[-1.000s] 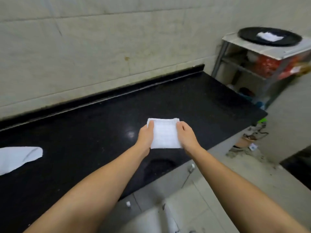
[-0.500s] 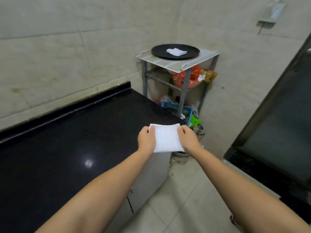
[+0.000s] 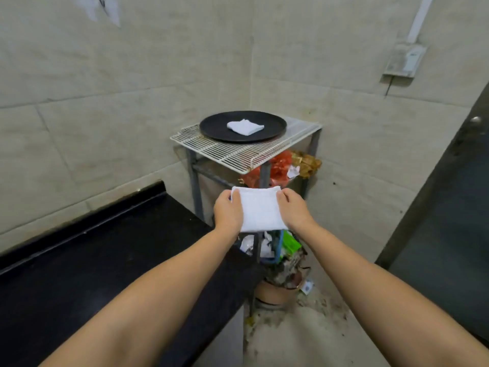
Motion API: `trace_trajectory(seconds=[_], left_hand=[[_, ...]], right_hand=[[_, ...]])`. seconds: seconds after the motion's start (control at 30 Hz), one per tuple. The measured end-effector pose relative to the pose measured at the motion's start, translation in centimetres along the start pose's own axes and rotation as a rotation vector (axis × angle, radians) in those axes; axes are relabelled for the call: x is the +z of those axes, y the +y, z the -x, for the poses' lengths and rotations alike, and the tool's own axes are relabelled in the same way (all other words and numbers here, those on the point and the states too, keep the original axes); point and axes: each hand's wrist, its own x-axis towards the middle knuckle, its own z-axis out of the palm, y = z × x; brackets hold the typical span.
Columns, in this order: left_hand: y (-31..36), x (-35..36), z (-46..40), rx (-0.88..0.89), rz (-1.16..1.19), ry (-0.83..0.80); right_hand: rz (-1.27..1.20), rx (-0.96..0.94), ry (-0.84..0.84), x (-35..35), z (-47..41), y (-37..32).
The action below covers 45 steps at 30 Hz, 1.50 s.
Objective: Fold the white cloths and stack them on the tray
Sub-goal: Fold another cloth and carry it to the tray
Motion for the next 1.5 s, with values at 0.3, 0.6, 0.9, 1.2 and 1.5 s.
trace_trajectory(seconds=[0.3,0.6,0.9,1.2,1.5], left_hand=[[6.6,6.4,-16.0,0.119,-0.013,0.092],[8.4,13.8,-32.5,-0.019,0.023,0.321],[6.4,14.9,-41.0,-0.202,-0.202,0.497],[4.2,15.7,-42.0,-0.311,-0.513,0.494],[4.8,16.0,-41.3,-0.372,-0.829,0.416]], right_hand=[[0.064,-0.144,0.029,-2.5,-18.7,-3.7],[0.176,-0.331,-0.222,-1.0,-40.7,-4.5],[0.240,-0.428,-0.534,4.3,-52.6,-5.8],[0.365,-0.494,-0.628,7.4,-54.3,-3.1],[0.594,-0.558,-0.563,7.1,-53.5,-3.5]])
